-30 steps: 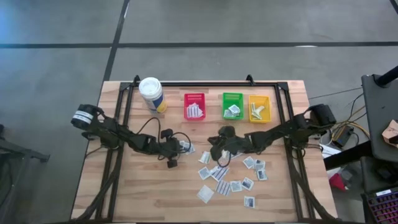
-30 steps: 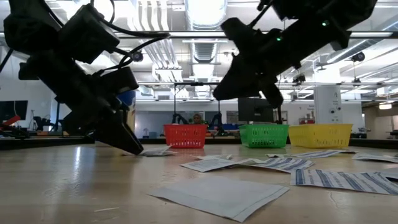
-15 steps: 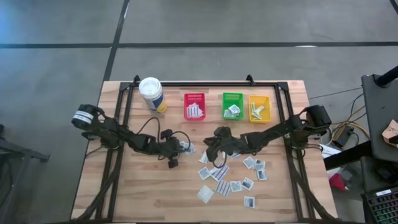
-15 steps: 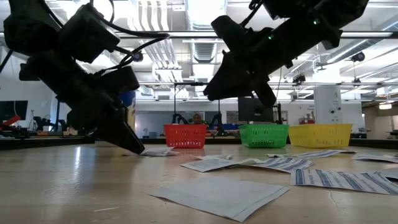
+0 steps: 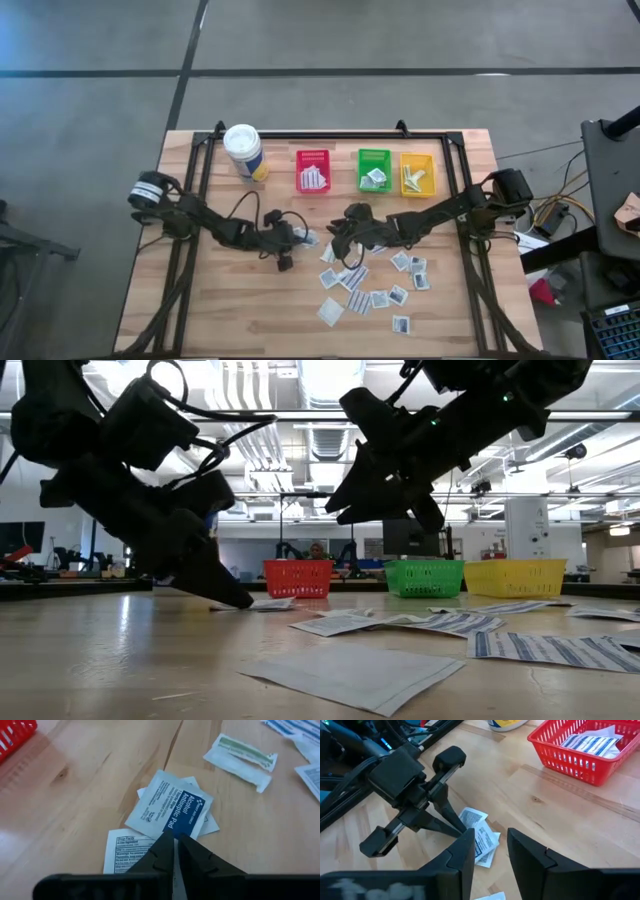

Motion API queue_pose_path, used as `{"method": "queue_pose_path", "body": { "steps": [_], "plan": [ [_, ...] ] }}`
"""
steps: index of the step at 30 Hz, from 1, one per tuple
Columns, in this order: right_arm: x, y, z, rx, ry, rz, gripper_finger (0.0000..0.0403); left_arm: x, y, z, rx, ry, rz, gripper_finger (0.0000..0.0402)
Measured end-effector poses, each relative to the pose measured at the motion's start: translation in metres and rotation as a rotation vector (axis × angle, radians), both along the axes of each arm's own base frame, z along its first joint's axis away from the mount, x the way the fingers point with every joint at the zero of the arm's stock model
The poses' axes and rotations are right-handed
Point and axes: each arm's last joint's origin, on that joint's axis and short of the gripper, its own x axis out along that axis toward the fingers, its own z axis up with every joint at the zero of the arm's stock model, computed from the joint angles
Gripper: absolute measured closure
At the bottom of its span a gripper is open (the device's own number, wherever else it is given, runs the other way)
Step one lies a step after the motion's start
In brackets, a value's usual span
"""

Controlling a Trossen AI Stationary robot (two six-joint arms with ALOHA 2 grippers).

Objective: Pick & Place First Aid Supplies
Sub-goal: Put the alcohol pad in the green bin

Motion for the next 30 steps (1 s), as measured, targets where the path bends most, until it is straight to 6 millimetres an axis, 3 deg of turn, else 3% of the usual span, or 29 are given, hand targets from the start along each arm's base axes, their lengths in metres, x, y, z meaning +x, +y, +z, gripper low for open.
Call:
{"method": "queue_pose_path", "body": {
  "steps": [6,11,15,21,30],
  "plan": [
    [0.0,0.0,0.0,0.037,-0.015,-0.026,0.0289,0.003,-0.001,0.001,-0.019,-0.048,-0.001,0.0374],
    [0.003,0.0,-0.013,0.057,0.008,-0.06,0.0289,0.004,-0.001,0.002,-0.039,-0.062,-0.002,0.0373],
    [0.013,0.002,-0.029,0.081,0.039,-0.083,0.0289,0.005,-0.003,0.002,-0.074,-0.074,-0.021,0.0372],
    [0.032,0.004,-0.035,0.122,0.043,-0.041,0.0289,0.005,-0.003,0.002,-0.079,-0.076,-0.023,0.0372],
    [0.058,0.0,-0.059,0.18,0.092,-0.018,0.0289,0.004,-0.003,0.002,-0.085,-0.08,-0.019,0.0371]
  ]
}}
